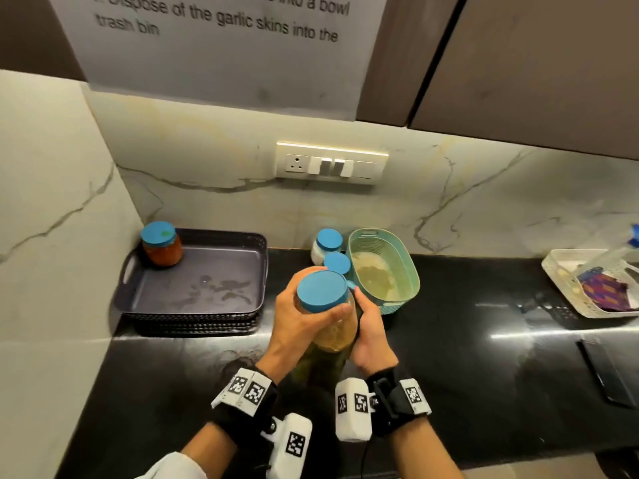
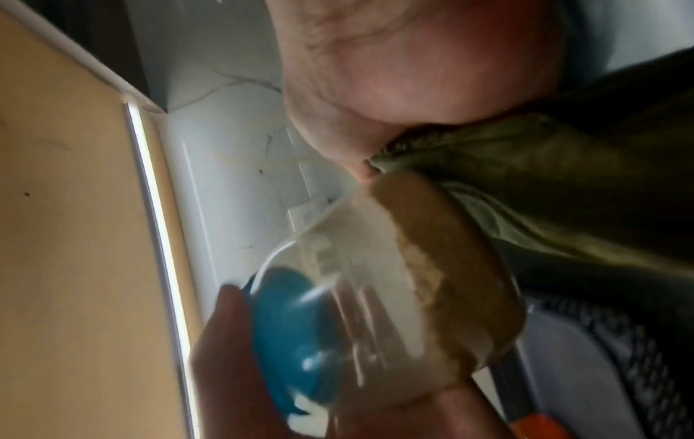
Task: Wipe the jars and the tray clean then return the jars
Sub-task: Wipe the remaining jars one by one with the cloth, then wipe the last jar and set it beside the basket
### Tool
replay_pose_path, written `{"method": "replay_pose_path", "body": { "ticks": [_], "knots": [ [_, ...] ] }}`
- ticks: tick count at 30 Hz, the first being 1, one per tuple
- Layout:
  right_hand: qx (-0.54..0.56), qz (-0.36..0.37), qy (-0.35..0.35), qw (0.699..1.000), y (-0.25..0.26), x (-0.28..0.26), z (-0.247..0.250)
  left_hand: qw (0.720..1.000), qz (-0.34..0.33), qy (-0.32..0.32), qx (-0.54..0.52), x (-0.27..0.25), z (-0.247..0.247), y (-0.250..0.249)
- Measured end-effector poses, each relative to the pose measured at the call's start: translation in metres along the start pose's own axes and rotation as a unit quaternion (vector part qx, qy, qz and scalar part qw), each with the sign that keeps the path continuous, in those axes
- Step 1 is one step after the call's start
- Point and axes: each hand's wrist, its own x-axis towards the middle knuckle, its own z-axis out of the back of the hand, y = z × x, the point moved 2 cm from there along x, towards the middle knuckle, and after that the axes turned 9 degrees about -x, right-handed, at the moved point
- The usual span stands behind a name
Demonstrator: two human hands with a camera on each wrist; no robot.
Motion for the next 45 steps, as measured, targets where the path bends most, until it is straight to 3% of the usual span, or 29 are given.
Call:
{"method": "replay_pose_path", "body": {
  "ticks": [4,9,13,17,22,26,31,37,40,45],
  "knots": [
    [0.011,0.016,-0.07,0.997,-0.005,0.008,0.055,0.988,-0.034,0.0,0.152,0.002,-0.019,0.059],
    [0.009,0.051,-0.172,0.984,0.007,0.019,0.121,0.933,-0.046,0.003,0.357,0.003,-0.035,0.118],
    [-0.004,0.053,-0.181,0.982,0.011,0.023,0.145,0.91,0.005,0.024,0.414,0.007,-0.043,0.156],
    [-0.017,0.073,-0.191,0.979,0.012,0.03,0.146,0.909,0.047,0.005,0.413,0.01,-0.05,0.178],
    [-0.031,0.097,-0.172,0.98,0.018,0.034,0.129,0.9,0.065,0.011,0.432,0.009,-0.054,0.19],
    [-0.033,0.13,-0.123,0.983,0.023,0.031,0.104,0.912,0.068,0.018,0.404,0.005,-0.049,0.188],
    [-0.036,0.115,-0.077,0.99,0.025,0.03,0.065,0.919,0.018,0.029,0.393,0.003,-0.01,0.169],
    [-0.025,0.056,-0.035,0.998,0.01,0.037,-0.002,0.911,0.006,-0.101,0.399,0.012,0.091,0.14],
    [-0.034,0.018,-0.019,0.999,-0.003,0.043,-0.041,0.888,0.019,-0.178,0.424,0.017,0.14,0.119],
    [-0.092,-0.039,0.002,0.995,-0.03,0.057,-0.102,0.881,0.038,-0.194,0.43,0.034,0.204,0.083]
  ]
}}
